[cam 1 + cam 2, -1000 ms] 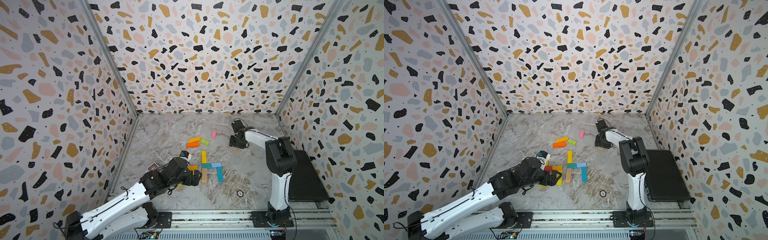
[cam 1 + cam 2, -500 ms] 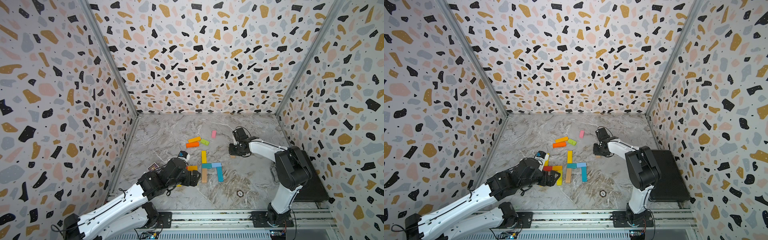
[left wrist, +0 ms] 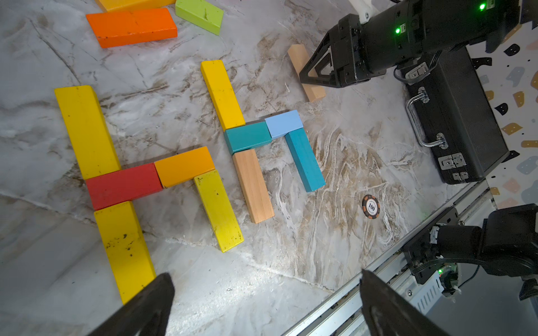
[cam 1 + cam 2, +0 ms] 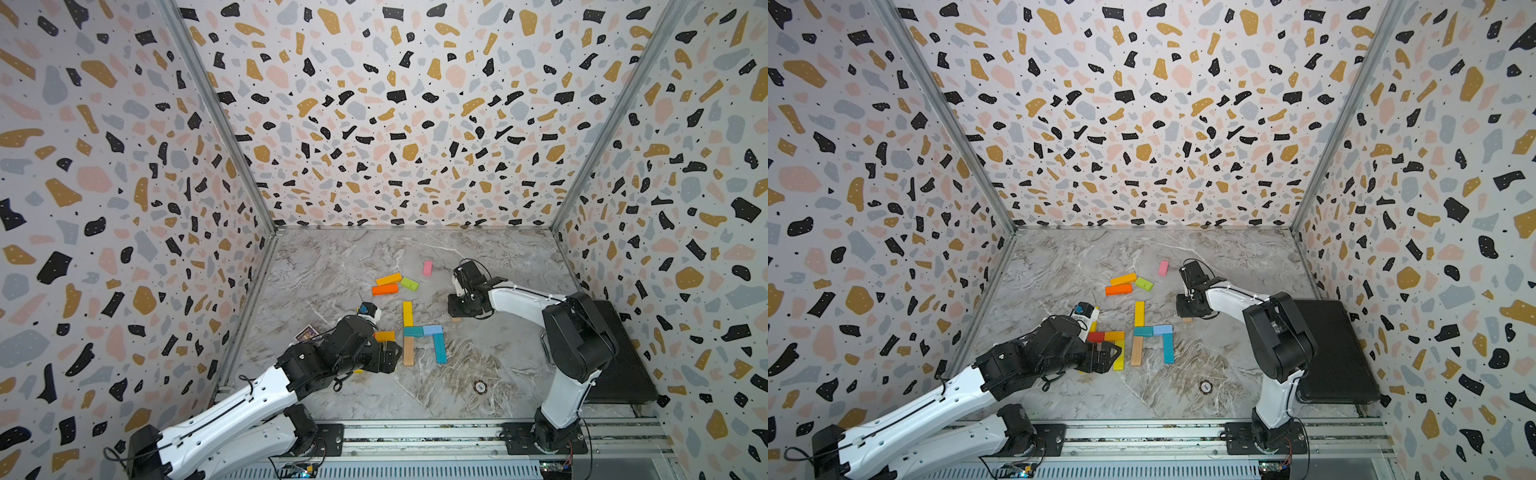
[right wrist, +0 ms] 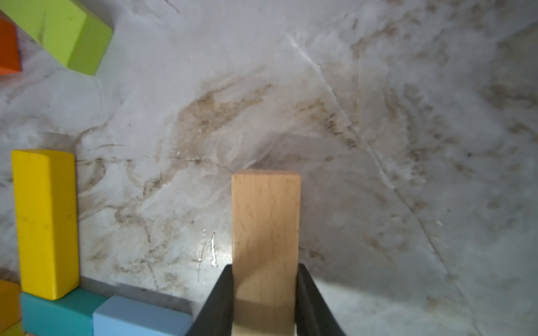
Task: Assemble the letter h with building blocks
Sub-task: Place the building block at the center of the board.
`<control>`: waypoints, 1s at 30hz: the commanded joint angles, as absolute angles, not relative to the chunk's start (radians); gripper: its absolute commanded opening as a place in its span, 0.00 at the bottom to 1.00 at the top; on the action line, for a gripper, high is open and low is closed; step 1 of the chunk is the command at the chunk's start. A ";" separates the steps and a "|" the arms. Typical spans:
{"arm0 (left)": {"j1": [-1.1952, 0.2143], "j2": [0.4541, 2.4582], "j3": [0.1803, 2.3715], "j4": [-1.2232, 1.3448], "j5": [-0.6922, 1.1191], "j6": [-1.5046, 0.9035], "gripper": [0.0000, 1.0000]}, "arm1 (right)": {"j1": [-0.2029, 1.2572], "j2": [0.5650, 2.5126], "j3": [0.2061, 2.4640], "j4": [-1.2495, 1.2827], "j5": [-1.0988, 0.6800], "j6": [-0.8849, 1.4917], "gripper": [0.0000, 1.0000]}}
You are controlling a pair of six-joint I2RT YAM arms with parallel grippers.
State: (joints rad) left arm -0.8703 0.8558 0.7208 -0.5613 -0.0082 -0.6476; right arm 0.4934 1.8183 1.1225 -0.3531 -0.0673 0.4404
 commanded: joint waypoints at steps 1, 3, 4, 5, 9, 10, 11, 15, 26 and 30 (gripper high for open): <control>-0.864 0.852 0.752 -0.555 -0.003 -0.635 0.99 | 0.499 1.830 1.166 -0.377 -0.042 0.446 0.32; -0.864 0.853 0.753 -0.555 -0.004 -0.635 0.99 | 0.499 1.838 1.170 -0.380 -0.035 0.455 0.32; -0.864 0.854 0.752 -0.556 -0.005 -0.633 0.99 | 0.499 1.841 1.168 -0.373 -0.035 0.458 0.33; -0.864 0.854 0.751 -0.554 -0.005 -0.633 0.99 | 0.499 1.843 1.168 -0.370 -0.032 0.465 0.32; -0.865 0.859 0.748 -0.551 -0.005 -0.631 0.99 | 0.500 1.859 1.177 -0.374 -0.025 0.489 0.33; -0.864 0.860 0.748 -0.550 -0.005 -0.631 0.99 | 0.501 1.862 1.177 -0.374 -0.020 0.494 0.33; -0.864 0.860 0.746 -0.549 -0.005 -0.631 0.99 | 0.502 1.865 1.180 -0.378 -0.013 0.502 0.33; -0.864 0.860 0.745 -0.548 -0.005 -0.631 0.99 | 0.506 1.884 1.196 -0.402 0.004 0.518 0.34; -0.863 0.864 0.745 -0.543 -0.003 -0.624 0.99 | 0.513 1.866 1.204 -0.396 0.021 0.517 0.66; -0.862 0.875 0.760 -0.543 -0.014 -0.624 0.99 | 0.512 1.776 1.224 -0.388 0.046 0.515 0.74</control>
